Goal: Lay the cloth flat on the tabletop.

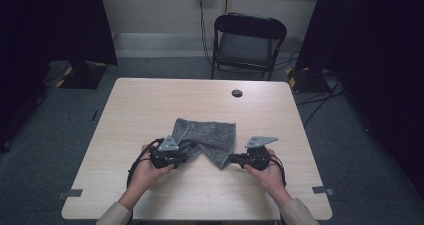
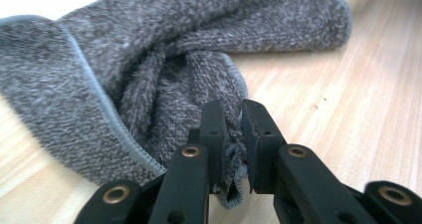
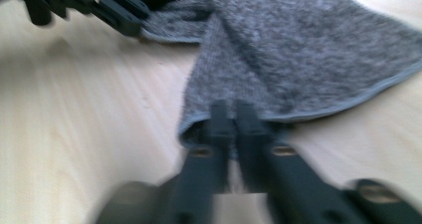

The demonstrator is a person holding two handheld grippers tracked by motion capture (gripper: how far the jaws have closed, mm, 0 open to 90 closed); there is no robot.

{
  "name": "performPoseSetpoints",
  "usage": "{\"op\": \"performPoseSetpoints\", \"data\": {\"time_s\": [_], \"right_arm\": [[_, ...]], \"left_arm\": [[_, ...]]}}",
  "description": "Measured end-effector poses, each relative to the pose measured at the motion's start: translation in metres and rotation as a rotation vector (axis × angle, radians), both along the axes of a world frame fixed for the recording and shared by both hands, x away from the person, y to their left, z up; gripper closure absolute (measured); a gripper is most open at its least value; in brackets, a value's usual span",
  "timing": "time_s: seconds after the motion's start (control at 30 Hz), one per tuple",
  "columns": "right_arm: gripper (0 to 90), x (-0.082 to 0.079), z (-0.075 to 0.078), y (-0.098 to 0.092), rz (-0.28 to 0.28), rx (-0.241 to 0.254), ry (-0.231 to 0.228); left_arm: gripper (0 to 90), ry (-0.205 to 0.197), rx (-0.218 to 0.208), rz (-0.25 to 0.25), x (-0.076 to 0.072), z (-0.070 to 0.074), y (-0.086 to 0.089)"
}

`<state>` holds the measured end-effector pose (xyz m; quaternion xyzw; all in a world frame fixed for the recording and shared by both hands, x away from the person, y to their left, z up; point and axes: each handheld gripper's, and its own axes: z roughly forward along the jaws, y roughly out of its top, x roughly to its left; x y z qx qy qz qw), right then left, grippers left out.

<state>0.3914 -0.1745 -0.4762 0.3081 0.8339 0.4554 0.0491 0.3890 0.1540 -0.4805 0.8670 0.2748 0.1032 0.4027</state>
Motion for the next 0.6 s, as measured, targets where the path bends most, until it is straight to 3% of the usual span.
{"op": "performPoseSetpoints", "data": {"time_s": [0.07,0.17,0.3,0.4,0.47,0.5,0.6], "right_arm": [[72.4,-0.002,-0.001,0.004,0.025,-0.019,-0.014],[66.8,-0.003,-0.002,0.012,0.051,-0.02,0.001],[59.2,-0.001,-0.008,0.028,0.055,-0.071,0.006],[64.7,0.001,-0.013,0.036,0.051,-0.119,-0.006],[77.0,0.002,-0.015,0.038,0.061,-0.128,-0.008],[77.0,0.002,-0.015,0.038,0.061,-0.128,-0.008],[88.4,0.003,-0.013,0.036,0.068,-0.116,0.001]], "left_arm": [[80.3,-0.002,0.007,-0.007,0.0,0.0,-0.002],[80.3,0.004,-0.005,-0.01,0.0,-0.001,-0.005],[79.9,-0.001,-0.001,-0.019,0.001,-0.003,-0.007],[79.9,0.001,-0.002,-0.019,0.001,-0.004,-0.007],[79.9,0.002,-0.002,-0.02,0.001,-0.005,-0.007],[79.9,0.002,-0.002,-0.02,0.001,-0.005,-0.007],[80.1,0.003,-0.002,-0.02,0.001,-0.005,-0.002]]}}
